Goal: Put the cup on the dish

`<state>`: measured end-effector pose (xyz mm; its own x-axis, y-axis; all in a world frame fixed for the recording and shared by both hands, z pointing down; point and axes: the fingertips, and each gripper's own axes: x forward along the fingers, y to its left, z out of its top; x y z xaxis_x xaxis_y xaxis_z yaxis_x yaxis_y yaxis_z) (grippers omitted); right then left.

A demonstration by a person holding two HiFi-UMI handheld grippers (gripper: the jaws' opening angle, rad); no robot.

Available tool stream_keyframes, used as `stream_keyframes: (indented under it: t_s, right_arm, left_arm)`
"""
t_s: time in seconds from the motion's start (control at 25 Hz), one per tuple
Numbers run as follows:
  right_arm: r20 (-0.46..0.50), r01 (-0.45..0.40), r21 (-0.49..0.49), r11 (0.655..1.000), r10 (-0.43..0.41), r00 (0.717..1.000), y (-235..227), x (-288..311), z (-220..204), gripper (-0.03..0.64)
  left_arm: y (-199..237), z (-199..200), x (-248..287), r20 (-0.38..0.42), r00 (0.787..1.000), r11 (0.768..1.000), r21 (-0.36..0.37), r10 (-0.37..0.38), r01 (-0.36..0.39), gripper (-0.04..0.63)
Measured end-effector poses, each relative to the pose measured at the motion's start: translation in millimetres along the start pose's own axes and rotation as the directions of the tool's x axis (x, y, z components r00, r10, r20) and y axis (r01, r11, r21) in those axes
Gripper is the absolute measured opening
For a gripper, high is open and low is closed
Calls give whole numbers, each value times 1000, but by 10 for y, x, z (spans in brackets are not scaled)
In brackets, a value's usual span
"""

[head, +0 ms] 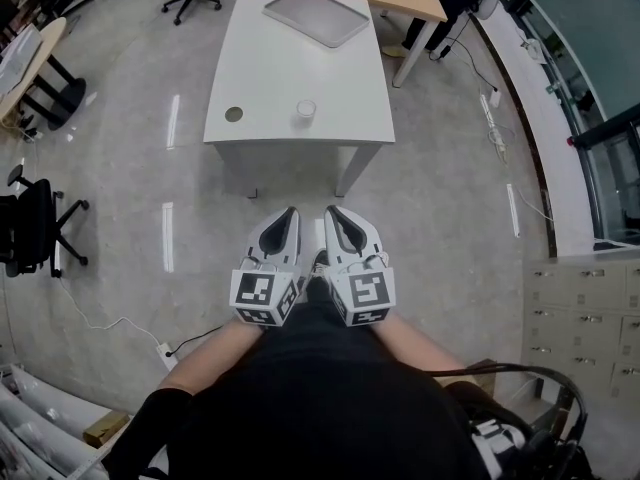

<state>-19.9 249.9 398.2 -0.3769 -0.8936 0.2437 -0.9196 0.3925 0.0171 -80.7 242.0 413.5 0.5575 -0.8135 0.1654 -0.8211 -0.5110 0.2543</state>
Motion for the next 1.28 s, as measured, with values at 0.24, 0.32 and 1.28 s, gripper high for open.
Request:
stream_keyframes:
  t_s: [0.24, 0.32, 1.28]
  right_arm:
    - [15, -41, 0, 999, 41, 999, -359, 462, 118, 14]
    - [12, -51, -1, 999, 51, 999, -477, 587, 131, 14]
    - [44, -162, 15, 987, 162, 986, -1288, 1370, 318, 14]
  left_arm:
    - [98, 129, 547, 2, 1000, 1000, 18, 17, -17, 8]
    - [117, 146, 722, -4, 1000, 1000, 18, 21, -21, 8]
    - [267, 394, 1761, -11, 991, 989, 67, 131, -130, 8]
